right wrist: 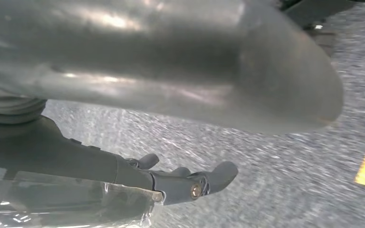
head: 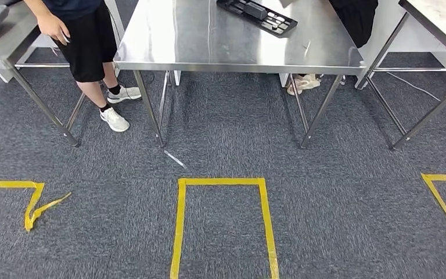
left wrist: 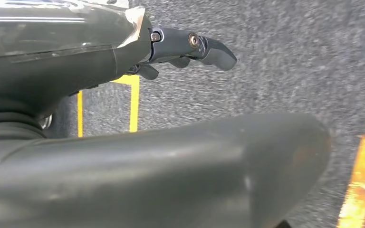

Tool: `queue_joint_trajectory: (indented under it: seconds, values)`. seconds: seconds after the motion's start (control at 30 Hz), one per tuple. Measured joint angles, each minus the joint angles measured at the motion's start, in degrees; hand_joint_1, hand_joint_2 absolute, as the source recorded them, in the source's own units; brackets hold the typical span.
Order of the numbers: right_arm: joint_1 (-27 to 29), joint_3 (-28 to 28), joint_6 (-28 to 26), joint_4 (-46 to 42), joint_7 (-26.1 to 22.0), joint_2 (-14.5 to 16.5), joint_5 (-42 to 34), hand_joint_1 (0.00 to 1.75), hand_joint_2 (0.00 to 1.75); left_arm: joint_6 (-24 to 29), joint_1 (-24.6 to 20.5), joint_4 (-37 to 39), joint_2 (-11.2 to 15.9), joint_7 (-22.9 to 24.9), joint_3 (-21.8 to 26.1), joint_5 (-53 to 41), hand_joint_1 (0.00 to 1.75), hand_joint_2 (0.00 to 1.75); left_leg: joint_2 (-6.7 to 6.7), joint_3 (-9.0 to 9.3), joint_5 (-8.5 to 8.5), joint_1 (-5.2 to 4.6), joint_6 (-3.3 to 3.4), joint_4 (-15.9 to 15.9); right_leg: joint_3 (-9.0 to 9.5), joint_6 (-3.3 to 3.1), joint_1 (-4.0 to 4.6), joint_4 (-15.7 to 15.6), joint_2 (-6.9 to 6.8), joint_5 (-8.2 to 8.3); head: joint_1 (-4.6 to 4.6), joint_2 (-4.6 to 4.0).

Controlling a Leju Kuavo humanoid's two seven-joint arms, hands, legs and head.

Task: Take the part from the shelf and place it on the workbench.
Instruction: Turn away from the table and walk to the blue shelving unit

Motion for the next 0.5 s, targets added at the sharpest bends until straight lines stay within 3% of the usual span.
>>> queue_joint_trajectory:
  seconds: [0.03, 0.07, 0.1, 0.13, 0.17, 0.2, 0.23, 0.3, 0.33, 0.37, 0.43, 0.47, 0.5]
  values:
    - [0.0, 0.0, 0.0, 0.0, 0.0, 0.0, 0.0, 0.0, 0.0, -0.1, 0.0, 0.0, 0.0, 0.0, 0.0, 0.0, 0.0, 0.0, 0.14, -1.0, 0.83, 0.05, -0.18, 0.1, 1.05, 0.85, -0.25, 0.4, 0.02, 1.09, 0.03, 0.0]
    - [0.0, 0.0, -0.1, 0.0, 0.0, 0.0, 0.0, 0.0, 0.0, -0.2, 0.0, 0.0, 0.0, 0.0, -0.1, 0.0, 0.0, 0.0, 0.22, -1.97, 1.65, 0.13, -0.42, 0.1, 3.01, 1.68, -0.53, -1.1, 0.03, 2.57, 0.02, 0.0]
    - [0.0, 0.0, -0.1, 0.0, -0.1, 0.0, 0.0, 0.0, 0.0, -0.2, 0.0, 0.0, 0.0, 0.0, -0.1, -0.1, 0.0, 0.0, 0.26, -2.8, 2.47, 0.16, -0.75, 0.2, 6.1, 2.23, -0.82, -4.6, 0.05, 3.52, 0.03, 0.0]
    - [0.0, 0.0, -0.2, 0.0, -0.1, 0.0, 0.0, 0.0, 0.0, -0.3, 0.0, 0.0, 0.0, 0.0, -0.1, -0.1, 0.0, 0.0, 0.26, -3.46, 3.2, 0.11, -1.13, 0.4, 9.9, 2.4, -0.92, -9.7, 0.12, 3.62, 0.09, 0.0]
    - [-0.1, 0.0, -0.2, 0.0, -0.1, 0.0, 0.0, 0.0, 0.0, -0.3, 0.0, 0.0, 0.0, 0.0, -0.2, -0.1, 0.0, 0.0, 0.26, -4.03, 3.95, 0.04, -1.53, 0.5, 13.16, 2.17, -0.91, -14.4, 0.2, 2.94, 0.12, 0.0]
    - [-0.1, 0.0, -0.2, 0.0, -0.1, 0.0, 0.0, 0.0, 0.0, -0.3, 0.0, -0.1, 0.0, 0.0, -0.2, -0.1, 0.0, 0.0, 0.28, -4.37, 4.67, -0.04, -1.91, 0.6, 15.42, 1.77, -0.79, -17.9, 0.27, 2.08, 0.13, 0.0]
    - [-0.1, 0.0, -0.3, 0.0, -0.1, 0.0, 0.0, 0.0, 0.0, -0.3, 0.0, -0.1, 0.0, 0.0, -0.3, -0.1, 0.0, 0.0, 0.31, -4.56, 5.33, -0.05, -2.28, 0.5, 16.31, 1.31, -0.52, -19.6, 0.33, 1.56, 0.12, 0.0]
    - [0.0, 0.0, -0.3, 0.0, -0.1, 0.1, 0.0, 0.0, 0.0, -0.3, 0.0, -0.1, 0.0, 0.0, -0.3, -0.1, 0.0, 0.0, 0.25, -4.89, 5.67, 0.23, -2.96, 0.5, 15.38, 0.14, -0.65, -19.4, 0.19, 2.03, 0.01, 0.0]
    - [0.1, 0.0, -0.3, 0.1, -0.1, 0.2, 0.0, 0.0, 0.0, -0.3, 0.1, -0.1, 0.0, 0.0, -0.3, -0.1, 0.0, 0.0, 0.16, -5.25, 4.17, 0.4, -3.23, 1.5, 14.82, -0.62, -0.79, -19.3, 0.07, 2.62, -0.03, 0.0]
    - [0.1, 0.0, -0.3, 0.1, -0.1, 0.2, 0.0, 0.0, 0.0, -0.3, 0.2, -0.1, 0.0, 0.1, -0.4, -0.1, 0.0, 0.0, 0.02, -5.83, 1.49, 0.54, -3.41, 3.5, 14.13, -1.38, -0.93, -19.3, -0.09, 3.33, -0.17, 0.0]
    - [0.1, 0.0, -0.2, 0.1, -0.1, 0.2, 0.0, 0.0, 0.0, -0.3, 0.2, -0.1, 0.0, 0.1, -0.4, -0.1, 0.0, 0.0, -0.25, -7.24, -5.02, 0.64, -3.65, 10.7, 12.6, -2.32, -0.65, -19.2, -0.33, 4.73, -0.39, 0.0]
    - [0.0, 0.0, -0.1, 0.1, -0.1, 0.3, 0.1, 0.0, 0.0, -0.3, 0.2, -0.1, 0.0, 0.1, -0.4, -0.1, 0.0, 0.0, -0.36, -7.68, -6.79, 0.65, -3.75, 14.5, 11.68, -2.47, -0.42, -19.1, -0.44, 5.42, -0.47, 0.0]
    - [0.0, 0.0, -0.1, 0.1, -0.1, 0.3, 0.1, 0.0, 0.0, -0.2, 0.2, -0.1, 0.0, 0.1, -0.4, -0.1, 0.0, 0.0, -0.43, -7.58, -7.05, 0.65, -3.8, 17.1, 10.75, -2.47, -0.24, -18.9, -0.51, 6.06, -0.46, 0.0]
